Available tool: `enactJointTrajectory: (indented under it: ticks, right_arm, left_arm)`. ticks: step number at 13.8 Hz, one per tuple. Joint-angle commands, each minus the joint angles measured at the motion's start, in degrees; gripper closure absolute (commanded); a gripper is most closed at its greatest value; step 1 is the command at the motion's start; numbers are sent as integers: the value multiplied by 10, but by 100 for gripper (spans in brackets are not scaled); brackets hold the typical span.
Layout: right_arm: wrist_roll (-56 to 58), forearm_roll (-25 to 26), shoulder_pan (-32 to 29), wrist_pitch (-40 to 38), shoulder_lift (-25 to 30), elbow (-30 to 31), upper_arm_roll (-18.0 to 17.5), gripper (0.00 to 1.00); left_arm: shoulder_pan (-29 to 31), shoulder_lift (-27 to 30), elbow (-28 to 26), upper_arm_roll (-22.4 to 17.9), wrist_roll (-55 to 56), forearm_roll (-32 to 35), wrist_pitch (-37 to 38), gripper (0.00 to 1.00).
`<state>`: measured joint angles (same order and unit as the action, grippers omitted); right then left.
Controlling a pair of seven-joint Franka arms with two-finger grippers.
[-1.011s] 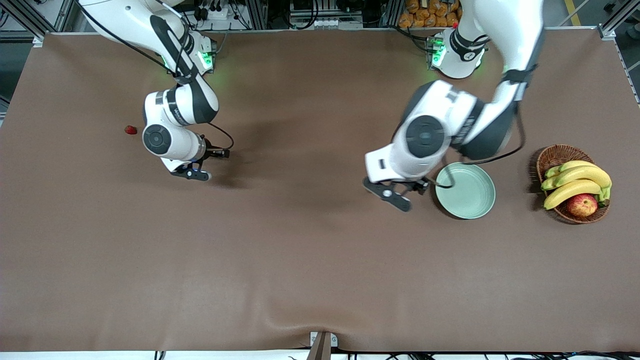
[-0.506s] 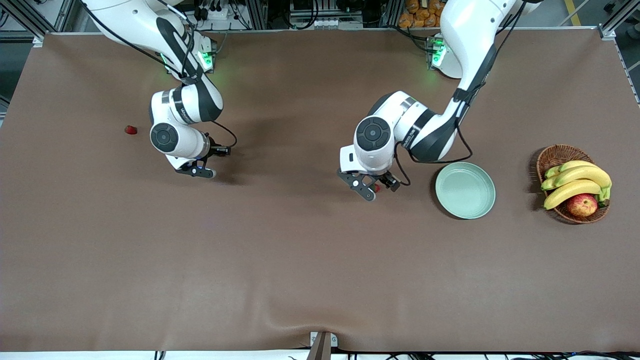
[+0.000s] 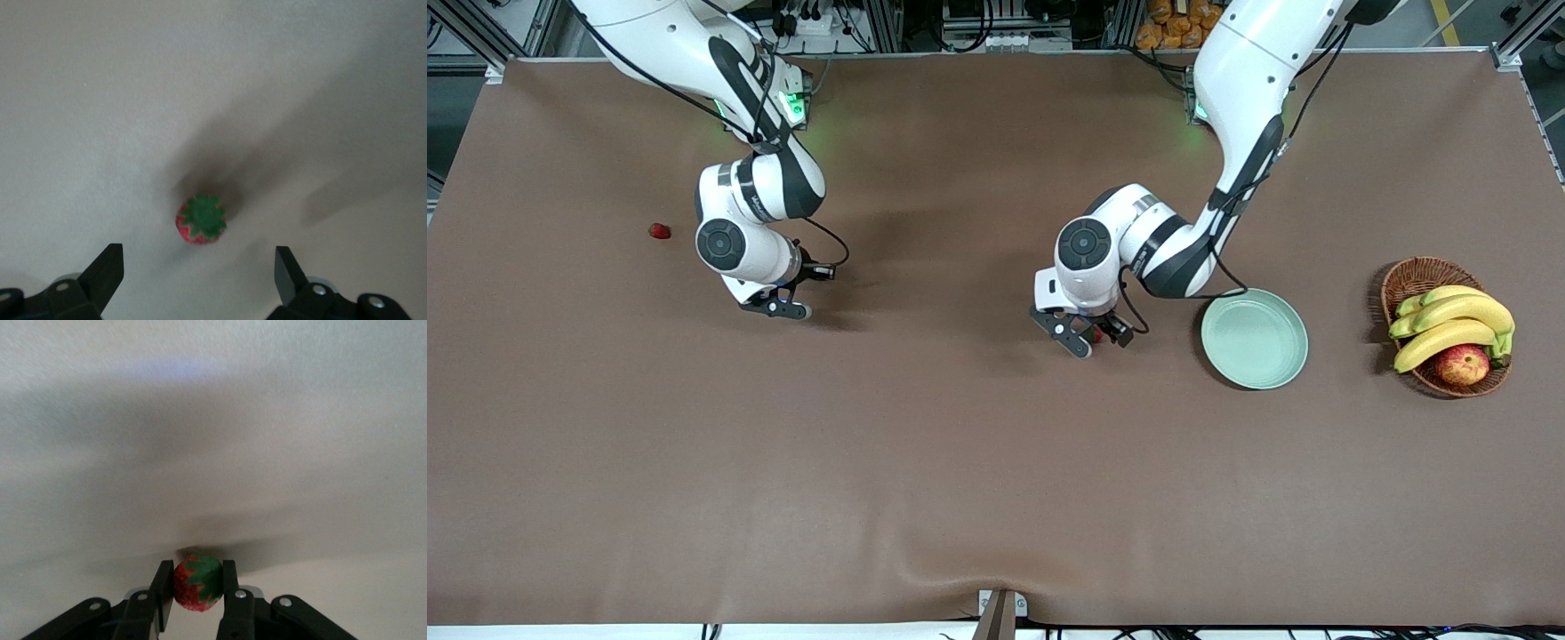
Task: Collect all strawberries into plate
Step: 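Grasp a strawberry with the right gripper while the left gripper grasps another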
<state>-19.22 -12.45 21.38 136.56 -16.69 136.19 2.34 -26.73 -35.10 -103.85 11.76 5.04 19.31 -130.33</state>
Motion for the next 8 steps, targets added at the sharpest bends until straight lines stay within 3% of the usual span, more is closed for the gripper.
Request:
enactJointTrajectory:
  ticks: [1, 6, 8]
  right_arm:
    - [-3, -7, -10, -33, 7, -35, 0, 100]
    - [-5, -11, -46, -139, 0, -145, 0, 100]
    - [-5, -55, -49, -144, -12, -173, 1, 100]
  left_arm:
    - [5, -8, 0, -3, 14, 20, -37, 0]
    - [5, -25, -2, -5, 18, 19, -70, 0]
    - [8, -23, -6, -5, 20, 20, -68, 0]
